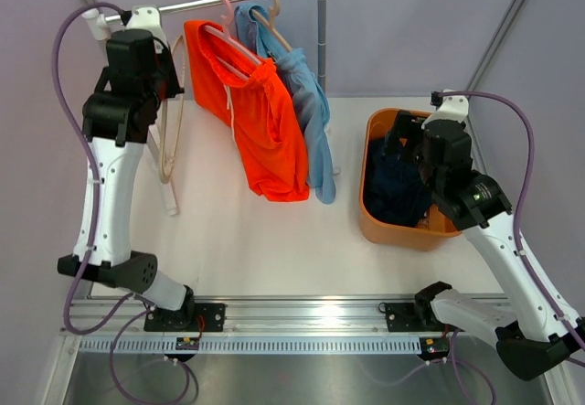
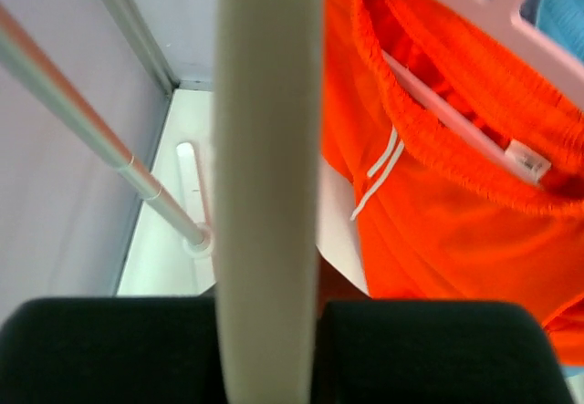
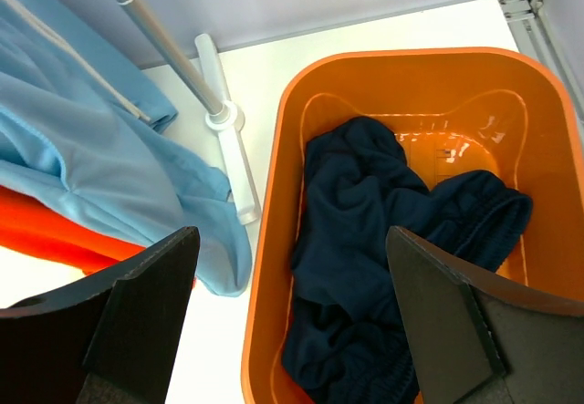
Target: Remove the shorts from the hanger
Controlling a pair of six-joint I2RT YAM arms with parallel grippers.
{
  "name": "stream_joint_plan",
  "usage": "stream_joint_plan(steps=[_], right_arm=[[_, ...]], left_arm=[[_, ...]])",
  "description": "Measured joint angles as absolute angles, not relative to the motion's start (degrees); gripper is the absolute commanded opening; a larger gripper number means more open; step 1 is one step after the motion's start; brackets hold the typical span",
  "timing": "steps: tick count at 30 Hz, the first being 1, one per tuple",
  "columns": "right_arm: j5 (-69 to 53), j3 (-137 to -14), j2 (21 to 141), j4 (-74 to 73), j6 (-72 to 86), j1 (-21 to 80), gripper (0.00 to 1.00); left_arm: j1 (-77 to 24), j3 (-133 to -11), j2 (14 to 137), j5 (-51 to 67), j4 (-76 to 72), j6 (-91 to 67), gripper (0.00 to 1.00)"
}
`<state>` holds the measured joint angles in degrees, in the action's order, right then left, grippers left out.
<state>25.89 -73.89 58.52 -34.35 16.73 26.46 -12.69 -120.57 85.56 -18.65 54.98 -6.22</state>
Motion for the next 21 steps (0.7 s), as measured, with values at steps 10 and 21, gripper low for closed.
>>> stream_joint_plan(steps=[10, 21], right_arm=[[22.4, -73.9, 58.5, -34.0, 16.7, 26.4, 0.92], [20.6, -73.9, 58.8, -33.6, 16.7, 26.4, 0.92]], left_arm=[[-3.2, -133.2, 95.8, -8.6, 53.8, -7.2, 0.0], [-0.2, -133.4, 98.9, -7.2, 45.9, -5.8, 0.0]])
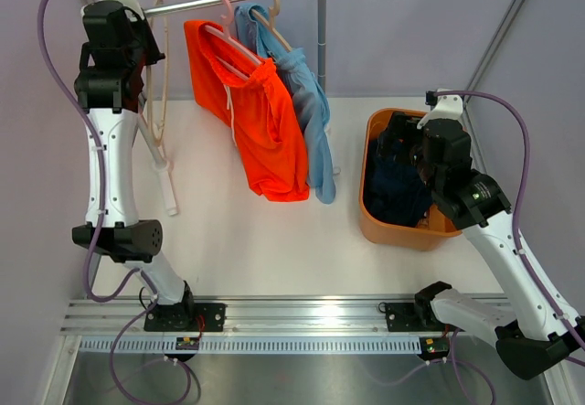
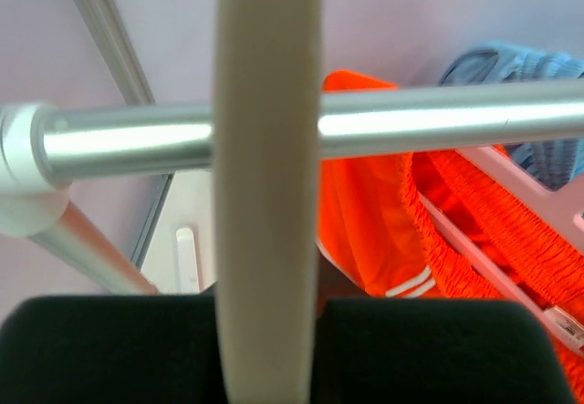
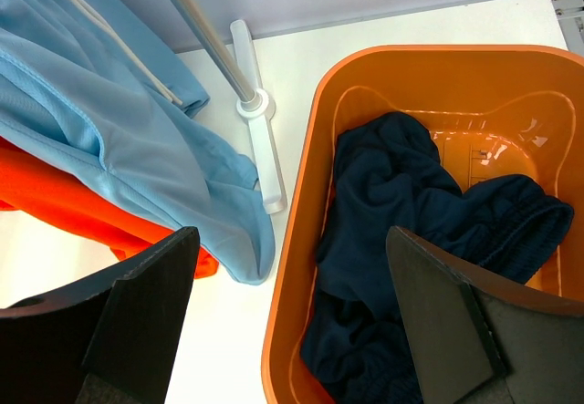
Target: Remove the shorts from the hanger
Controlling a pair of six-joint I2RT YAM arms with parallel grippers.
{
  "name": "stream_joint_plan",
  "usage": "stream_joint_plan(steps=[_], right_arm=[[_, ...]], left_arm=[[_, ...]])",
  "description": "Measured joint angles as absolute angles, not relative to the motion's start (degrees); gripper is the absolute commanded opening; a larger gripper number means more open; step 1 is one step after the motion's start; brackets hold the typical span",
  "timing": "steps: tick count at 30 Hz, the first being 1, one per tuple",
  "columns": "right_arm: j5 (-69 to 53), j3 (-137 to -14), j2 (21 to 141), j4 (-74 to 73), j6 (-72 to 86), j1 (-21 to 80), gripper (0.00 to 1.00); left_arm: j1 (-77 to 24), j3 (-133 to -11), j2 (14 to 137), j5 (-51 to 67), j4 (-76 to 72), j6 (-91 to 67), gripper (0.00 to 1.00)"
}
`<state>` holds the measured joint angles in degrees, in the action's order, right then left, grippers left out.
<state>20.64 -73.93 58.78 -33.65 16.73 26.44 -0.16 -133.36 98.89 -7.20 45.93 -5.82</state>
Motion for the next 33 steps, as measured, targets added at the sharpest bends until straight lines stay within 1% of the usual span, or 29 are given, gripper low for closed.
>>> stream_joint_plan(steps=[6, 17, 18, 20, 22, 24, 25, 30, 31, 33], right_arm=[[20.4, -73.9, 58.8, -33.6, 16.7, 26.4, 0.92], [20.3, -73.9, 58.8, -33.6, 16.7, 26.4, 0.92], [20.3, -73.9, 58.8, -33.6, 16.7, 26.4, 0.92], [20.3, -73.9, 58.8, -33.6, 16.7, 26.4, 0.92], [20.3, -73.9, 58.8, -33.7, 16.7, 26.4, 0.92], [20.3, -73.9, 58.8, -33.7, 16.8, 26.4, 0.92], [20.2, -73.9, 58.8, -33.7, 16.8, 26.4, 0.91], [19.8, -73.9, 58.8, -33.7, 16.8, 26.4, 0.91], [19.8, -73.9, 58.8, -33.7, 16.8, 26.4, 0.91], [19.8, -73.9, 58.8, -33.7, 16.8, 26.4, 0.91]], left_arm=[[0.0, -133.4, 100.7, -7.0, 42.2, -5.8, 0.0], [1.2, -133.0, 106.1, -7.0, 41.6, -5.9, 0.02], [1.2, -132.7, 106.1, -7.0, 41.5, -5.9, 0.05], [1.2, -132.3, 106.0, -7.0, 40.9, -6.1, 0.07], [1.1, -131.3, 105.5, -6.8, 40.1, -6.3, 0.12], [1.2, -129.6, 104.6, -6.8, 39.1, -6.6, 0.13], [1.2, -128.8, 104.2, -6.7, 38.8, -6.7, 0.15], [1.2, -125.6, 101.9, -6.7, 38.6, -7.1, 0.16], [1.2, -125.4, 101.7, -6.7, 38.6, -7.1, 0.19], [1.2, -125.1, 101.3, -6.6, 38.8, -7.2, 0.22]])
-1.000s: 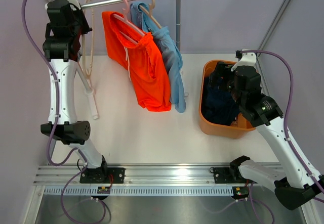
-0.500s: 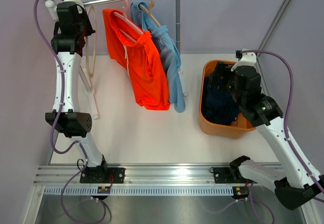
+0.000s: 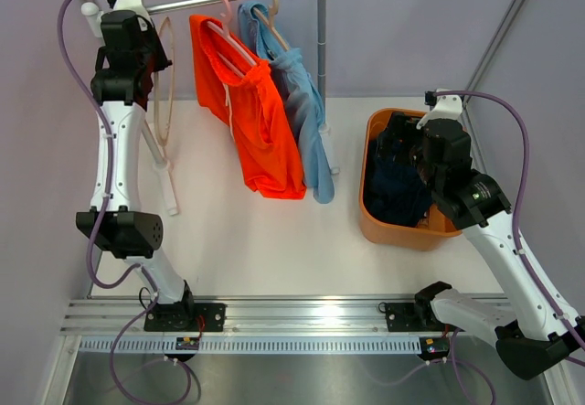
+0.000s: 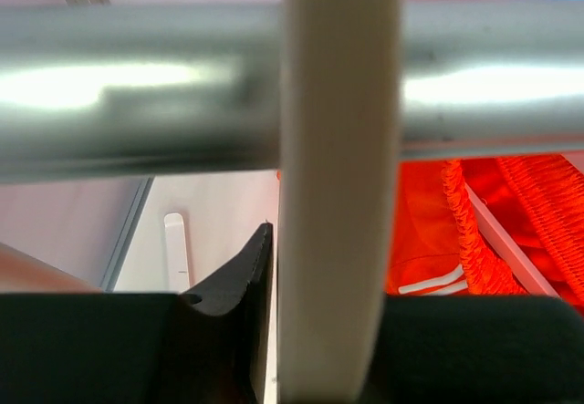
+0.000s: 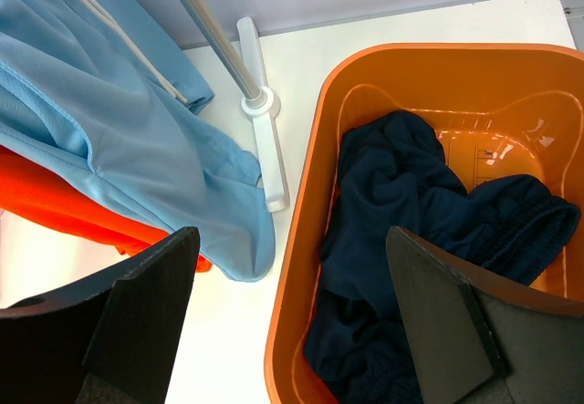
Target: Remove the shorts from the hanger
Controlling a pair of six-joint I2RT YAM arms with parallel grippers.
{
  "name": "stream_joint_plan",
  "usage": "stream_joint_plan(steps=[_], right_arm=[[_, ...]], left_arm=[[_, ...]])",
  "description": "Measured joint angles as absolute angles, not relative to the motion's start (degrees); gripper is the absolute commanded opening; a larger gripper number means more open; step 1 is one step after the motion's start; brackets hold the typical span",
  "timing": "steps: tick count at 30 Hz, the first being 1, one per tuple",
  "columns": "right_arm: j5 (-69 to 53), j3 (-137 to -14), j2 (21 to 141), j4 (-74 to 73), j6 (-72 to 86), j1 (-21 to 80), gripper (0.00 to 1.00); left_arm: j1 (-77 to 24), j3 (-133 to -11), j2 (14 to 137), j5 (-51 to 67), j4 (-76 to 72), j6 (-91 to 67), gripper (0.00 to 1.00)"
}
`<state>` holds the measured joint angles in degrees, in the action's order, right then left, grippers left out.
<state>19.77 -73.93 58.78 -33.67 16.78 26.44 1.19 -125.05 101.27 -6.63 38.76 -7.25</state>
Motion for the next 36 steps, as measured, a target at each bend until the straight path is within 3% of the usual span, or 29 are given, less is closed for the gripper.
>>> stream_joint_plan(steps=[11, 19, 30, 36], right_arm=[[18.8, -73.9, 58.8, -33.7, 16.8, 26.5, 0.92], [18.7, -73.9, 58.8, -33.7, 16.8, 26.4, 0.92], [18.3, -73.9, 58.2, -33.7, 16.8, 26.4, 0.92], [17.9, -73.9, 57.9, -33.7, 16.8, 26.5, 0.91]], left_arm=[[1.0, -119.2, 94.3, -7.2, 38.8, -7.5, 0.5], [-2.6, -118.0, 87.7, -12.2, 37.8, -5.8, 0.55], [-15.4, -111.6, 74.5, -22.8, 32.6, -1.8, 0.58], [-20.6, -113.8, 76.1, -22.2, 31.1, -3.5, 0.63]])
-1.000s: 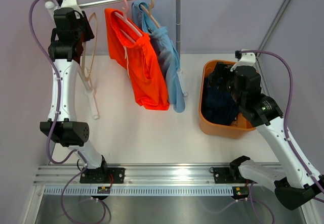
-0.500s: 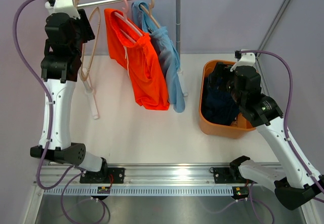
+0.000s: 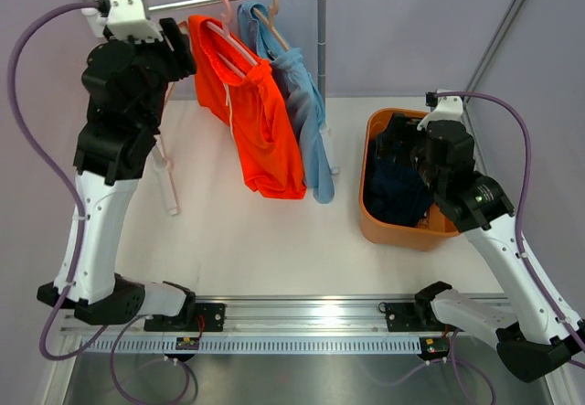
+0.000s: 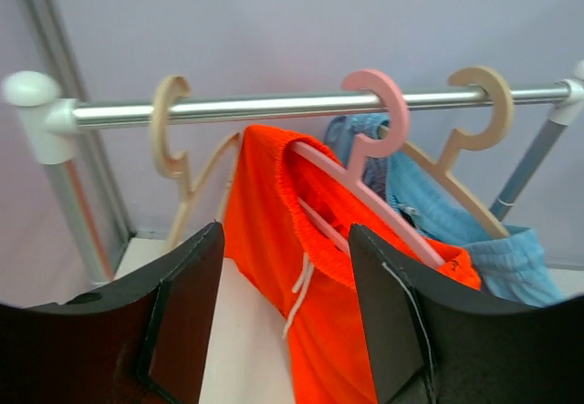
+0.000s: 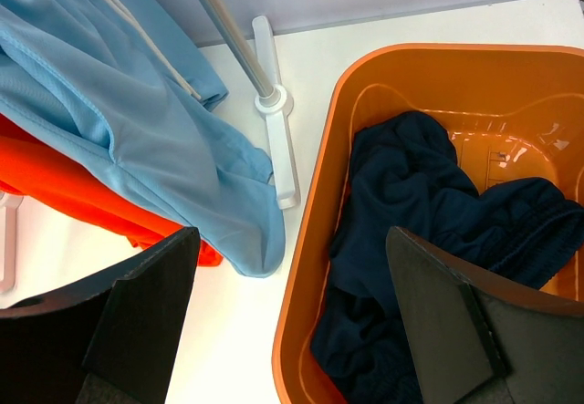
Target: Remove the shorts from the hanger
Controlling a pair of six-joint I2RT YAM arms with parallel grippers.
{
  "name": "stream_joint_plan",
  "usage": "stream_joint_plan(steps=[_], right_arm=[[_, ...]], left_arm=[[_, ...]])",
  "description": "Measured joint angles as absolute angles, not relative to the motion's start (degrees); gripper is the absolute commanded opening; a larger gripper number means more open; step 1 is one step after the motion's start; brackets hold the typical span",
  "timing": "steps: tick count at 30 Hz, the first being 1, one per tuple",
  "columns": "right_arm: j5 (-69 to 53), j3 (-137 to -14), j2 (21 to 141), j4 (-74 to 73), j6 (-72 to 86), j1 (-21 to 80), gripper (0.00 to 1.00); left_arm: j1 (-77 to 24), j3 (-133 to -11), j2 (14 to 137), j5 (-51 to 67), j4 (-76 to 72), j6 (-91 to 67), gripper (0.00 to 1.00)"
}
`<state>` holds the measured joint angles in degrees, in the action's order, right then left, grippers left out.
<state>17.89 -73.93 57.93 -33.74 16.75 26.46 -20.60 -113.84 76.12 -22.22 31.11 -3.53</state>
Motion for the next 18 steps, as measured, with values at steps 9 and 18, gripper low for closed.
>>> stream_joint_plan(steps=[9, 18], right_arm=[[17.3, -73.9, 56.7, -35.1, 16.8, 26.4, 0.92], [17.5, -74.2, 56.4, -37.4, 16.6, 26.4, 0.91]], left_arm=[[-27.1, -117.3, 89.7, -22.9, 31.1, -5.7, 0.82], [-30.1, -117.7, 96.8, -30.5, 23.9, -6.5, 0.85]])
